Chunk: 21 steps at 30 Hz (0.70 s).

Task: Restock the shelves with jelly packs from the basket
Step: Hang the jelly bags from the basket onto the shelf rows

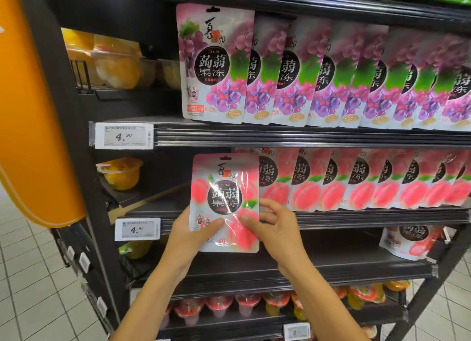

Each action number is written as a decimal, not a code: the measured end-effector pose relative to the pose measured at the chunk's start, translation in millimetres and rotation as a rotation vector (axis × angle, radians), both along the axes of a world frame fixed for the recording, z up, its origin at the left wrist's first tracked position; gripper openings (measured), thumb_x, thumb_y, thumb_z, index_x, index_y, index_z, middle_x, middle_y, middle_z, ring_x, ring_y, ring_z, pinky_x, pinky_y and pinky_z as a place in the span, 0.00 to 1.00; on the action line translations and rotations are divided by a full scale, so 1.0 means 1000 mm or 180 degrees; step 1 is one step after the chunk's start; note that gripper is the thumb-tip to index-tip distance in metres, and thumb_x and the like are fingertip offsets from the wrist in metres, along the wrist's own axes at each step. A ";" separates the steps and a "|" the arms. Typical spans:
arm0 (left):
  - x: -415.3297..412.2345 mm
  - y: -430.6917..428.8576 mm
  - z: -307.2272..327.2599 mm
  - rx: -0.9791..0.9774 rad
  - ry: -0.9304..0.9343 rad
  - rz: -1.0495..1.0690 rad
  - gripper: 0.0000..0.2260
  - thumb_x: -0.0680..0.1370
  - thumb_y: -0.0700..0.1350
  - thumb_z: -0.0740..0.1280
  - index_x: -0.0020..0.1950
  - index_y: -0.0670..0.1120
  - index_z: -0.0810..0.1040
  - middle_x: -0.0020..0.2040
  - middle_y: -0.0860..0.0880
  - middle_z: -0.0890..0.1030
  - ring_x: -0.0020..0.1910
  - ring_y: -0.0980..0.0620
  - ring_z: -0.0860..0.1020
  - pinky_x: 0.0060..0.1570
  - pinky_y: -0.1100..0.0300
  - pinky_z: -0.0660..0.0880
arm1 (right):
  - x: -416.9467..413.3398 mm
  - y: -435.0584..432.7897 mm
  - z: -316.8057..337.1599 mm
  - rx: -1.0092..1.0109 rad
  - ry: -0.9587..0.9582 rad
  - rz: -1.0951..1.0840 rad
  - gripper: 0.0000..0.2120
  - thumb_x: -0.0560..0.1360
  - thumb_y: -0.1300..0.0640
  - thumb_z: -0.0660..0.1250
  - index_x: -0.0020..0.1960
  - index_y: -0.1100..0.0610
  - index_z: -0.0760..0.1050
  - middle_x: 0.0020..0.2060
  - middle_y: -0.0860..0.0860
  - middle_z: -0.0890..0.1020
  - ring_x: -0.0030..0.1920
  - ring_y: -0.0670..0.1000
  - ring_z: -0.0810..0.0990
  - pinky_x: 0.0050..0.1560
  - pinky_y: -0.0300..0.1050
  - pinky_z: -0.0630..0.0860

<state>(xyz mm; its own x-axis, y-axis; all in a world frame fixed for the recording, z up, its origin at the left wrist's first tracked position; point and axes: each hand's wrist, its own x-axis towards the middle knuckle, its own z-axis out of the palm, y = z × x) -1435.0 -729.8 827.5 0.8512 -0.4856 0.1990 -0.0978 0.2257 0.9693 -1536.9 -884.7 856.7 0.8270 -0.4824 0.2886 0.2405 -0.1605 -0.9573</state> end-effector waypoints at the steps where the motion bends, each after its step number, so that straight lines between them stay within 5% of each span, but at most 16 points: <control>1: 0.000 -0.001 0.002 -0.0064 -0.0033 0.0080 0.32 0.63 0.53 0.77 0.64 0.47 0.75 0.56 0.44 0.83 0.54 0.43 0.83 0.54 0.43 0.79 | 0.001 -0.001 0.003 0.0066 -0.0069 -0.0032 0.15 0.70 0.60 0.77 0.54 0.50 0.80 0.41 0.51 0.87 0.42 0.50 0.86 0.40 0.36 0.79; 5: -0.001 -0.004 0.007 -0.0198 -0.0345 0.0356 0.28 0.68 0.53 0.76 0.65 0.50 0.73 0.57 0.48 0.83 0.55 0.49 0.83 0.46 0.59 0.81 | 0.010 0.000 0.013 -0.0017 -0.0218 -0.0348 0.15 0.70 0.59 0.77 0.53 0.49 0.77 0.36 0.51 0.87 0.40 0.50 0.86 0.40 0.35 0.79; 10: -0.005 -0.006 0.009 -0.0105 -0.0739 0.0893 0.34 0.70 0.56 0.72 0.73 0.56 0.63 0.69 0.61 0.70 0.66 0.64 0.71 0.61 0.66 0.72 | 0.028 0.005 0.017 0.0145 -0.0478 -0.0777 0.13 0.71 0.59 0.76 0.51 0.47 0.77 0.38 0.50 0.87 0.41 0.48 0.86 0.48 0.43 0.77; 13: -0.013 -0.012 0.010 0.0422 -0.1338 0.1219 0.25 0.76 0.52 0.70 0.71 0.57 0.67 0.66 0.67 0.69 0.66 0.69 0.67 0.61 0.76 0.65 | 0.039 0.010 0.013 0.0145 -0.0571 -0.1186 0.13 0.71 0.59 0.75 0.48 0.44 0.76 0.41 0.48 0.87 0.44 0.46 0.85 0.49 0.40 0.75; 21: -0.029 -0.039 0.007 0.1118 -0.1681 0.1379 0.27 0.78 0.44 0.67 0.76 0.50 0.64 0.77 0.55 0.60 0.75 0.57 0.60 0.74 0.54 0.63 | 0.051 0.019 0.000 0.0037 -0.0743 -0.1635 0.11 0.75 0.59 0.72 0.48 0.44 0.75 0.37 0.40 0.83 0.42 0.35 0.82 0.49 0.38 0.79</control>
<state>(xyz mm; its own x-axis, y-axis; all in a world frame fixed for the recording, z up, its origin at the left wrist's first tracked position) -1464.1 -768.8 834.3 0.8148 -0.2401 0.5277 -0.5772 -0.2509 0.7771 -1485.8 -866.1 856.6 0.4000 -0.8105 0.4280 0.3399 -0.3025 -0.8905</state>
